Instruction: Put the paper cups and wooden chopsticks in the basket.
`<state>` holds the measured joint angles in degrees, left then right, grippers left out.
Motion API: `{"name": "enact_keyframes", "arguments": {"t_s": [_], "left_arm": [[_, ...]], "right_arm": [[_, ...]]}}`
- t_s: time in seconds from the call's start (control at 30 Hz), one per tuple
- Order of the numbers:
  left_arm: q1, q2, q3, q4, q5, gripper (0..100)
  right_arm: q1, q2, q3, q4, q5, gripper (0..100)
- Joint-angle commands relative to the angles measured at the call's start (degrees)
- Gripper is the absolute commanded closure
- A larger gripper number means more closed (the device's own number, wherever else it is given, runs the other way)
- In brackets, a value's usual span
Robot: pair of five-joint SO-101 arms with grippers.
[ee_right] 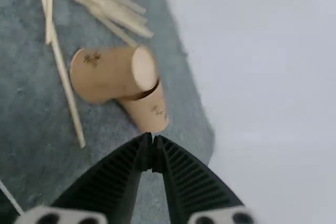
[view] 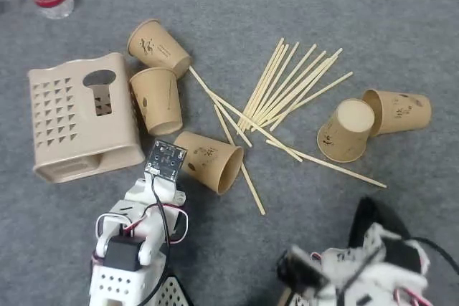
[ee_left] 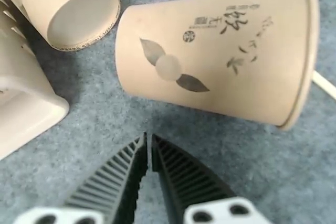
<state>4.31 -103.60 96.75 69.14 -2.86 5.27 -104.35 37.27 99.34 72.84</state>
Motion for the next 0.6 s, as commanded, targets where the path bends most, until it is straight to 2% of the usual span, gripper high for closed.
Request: {"name": "enact_keyframes", "arguments": {"t_s": [0.0, 0.07, 0.2, 0.33, 0.47, 0.57], "left_arm": [[-0.53, -0.7, -0.31, -1.05, -0.53, 99], [-0.53, -0.7, -0.31, -1.05, -0.53, 99], [-0.53, -0.7, -0.31, -1.05, -0.53, 99], [-0.53, -0.7, -0.31, -1.05, -0.53, 99], [-0.53, -0.7, -0.31, -1.05, -0.53, 99], [-0.53, -0.7, -0.31, -1.05, -0.53, 99]], "right_arm": [[2.51, 0.31, 2.2, -4.7, -0.18, 99.1], [5.76, 0.22, 1.58, -8.4, -7.03, 99.1], [12.88, 0.22, 0.62, -17.54, -27.96, 99.1], [24.66, 0.22, 0.62, -21.93, -46.77, 99.1], [35.3, 0.31, 0.88, -23.6, -69.45, 99.0], [41.98, 0.31, 0.88, -23.43, -77.71, 99.0]]}}
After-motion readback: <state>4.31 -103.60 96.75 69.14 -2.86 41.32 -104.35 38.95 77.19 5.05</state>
